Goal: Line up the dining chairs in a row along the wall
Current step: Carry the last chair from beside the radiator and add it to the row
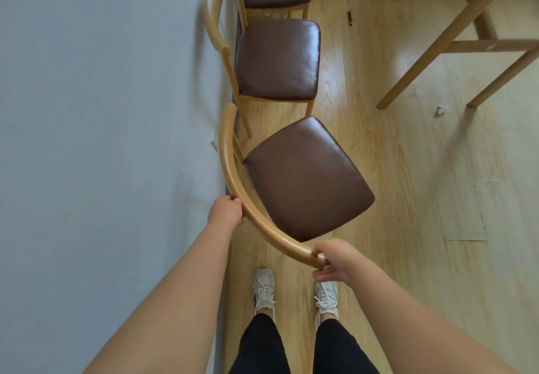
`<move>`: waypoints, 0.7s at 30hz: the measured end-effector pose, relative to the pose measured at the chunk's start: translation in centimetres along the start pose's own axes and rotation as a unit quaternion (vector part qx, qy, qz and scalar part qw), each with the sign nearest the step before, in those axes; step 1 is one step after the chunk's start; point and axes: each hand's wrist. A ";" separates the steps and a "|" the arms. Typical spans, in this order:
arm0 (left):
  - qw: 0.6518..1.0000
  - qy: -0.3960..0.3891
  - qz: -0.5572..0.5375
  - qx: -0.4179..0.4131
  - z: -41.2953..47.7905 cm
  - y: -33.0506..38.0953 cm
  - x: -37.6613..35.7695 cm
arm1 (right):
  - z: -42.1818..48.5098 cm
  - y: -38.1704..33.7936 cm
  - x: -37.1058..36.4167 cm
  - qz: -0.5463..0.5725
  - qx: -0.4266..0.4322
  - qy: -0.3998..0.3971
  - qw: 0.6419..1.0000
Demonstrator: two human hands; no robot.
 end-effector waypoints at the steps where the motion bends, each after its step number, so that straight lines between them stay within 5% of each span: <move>1: 1.000 -0.003 -0.011 -0.005 0.8 0.4 0.8 | -0.4 -0.4 -1.4 0.026 -0.004 -0.011 1.000; 5: 1.000 -0.011 -0.011 -0.027 2.4 0.9 3.3 | -2.1 -3.1 -6.8 0.108 -0.007 -0.053 0.993; 10: 0.996 -0.057 -0.041 0.058 3.2 -0.9 3.4 | -4.0 -6.7 -12.3 0.136 0.017 -0.075 0.988; 21: 0.992 0.006 -0.089 0.087 7.8 -1.0 6.7 | -6.3 -9.6 -18.1 0.204 -0.027 -0.106 0.973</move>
Point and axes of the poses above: each hand's wrist, its own z-axis towards the middle knuckle, its own x-axis out of the back of the hand, y = z × x, and after that the axes turned 12 degrees about y, right-handed
